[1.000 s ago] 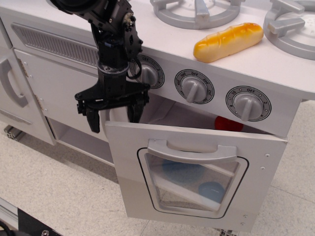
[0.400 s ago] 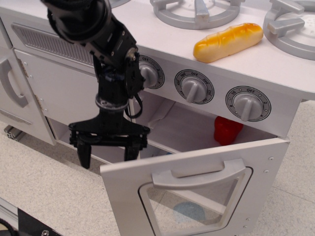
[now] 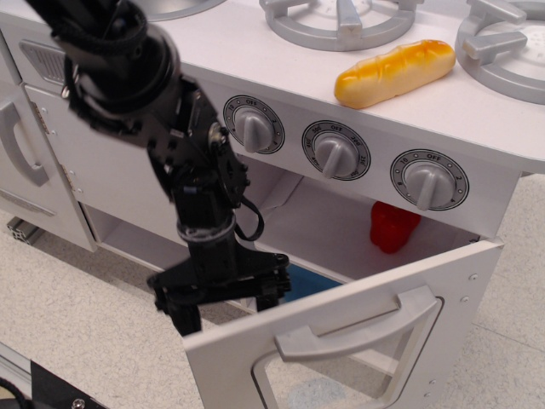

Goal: Open oven

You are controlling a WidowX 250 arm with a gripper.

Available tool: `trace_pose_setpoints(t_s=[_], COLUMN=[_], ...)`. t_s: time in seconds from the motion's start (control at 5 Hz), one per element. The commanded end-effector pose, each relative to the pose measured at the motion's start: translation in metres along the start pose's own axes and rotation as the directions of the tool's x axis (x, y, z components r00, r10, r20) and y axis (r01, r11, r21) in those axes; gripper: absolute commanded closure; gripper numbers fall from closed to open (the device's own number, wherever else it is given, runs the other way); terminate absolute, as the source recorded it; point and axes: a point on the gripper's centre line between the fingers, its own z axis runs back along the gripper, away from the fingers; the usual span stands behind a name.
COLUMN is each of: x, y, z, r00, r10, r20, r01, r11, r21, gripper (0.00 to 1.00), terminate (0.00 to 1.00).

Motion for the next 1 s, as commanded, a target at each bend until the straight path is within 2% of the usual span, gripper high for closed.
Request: trace_pose_setpoints(t_s=[0.0, 0.2, 0.6, 0.8], x=[-0.014, -0.029, -0.030, -0.030], y=[-0.018, -0.016, -0.008, -0.008], z=[0.033, 0.037, 0.041, 0.041], r00=[0.991, 0.985, 0.983, 0.983], r10=[0.106, 0.123, 0.129, 0.129], r20=[-0.084, -0.123, -0.128, -0.128], r01=[-0.116, -0.137, -0.142, -0.142], r11=[0.986, 0.984, 0.985, 0.985], r21=[-0.120, -0.113, -0.102, -0.102], gripper=[0.00, 0.00, 0.00, 0.00], terminate=[0.00, 0.00, 0.00, 1.00])
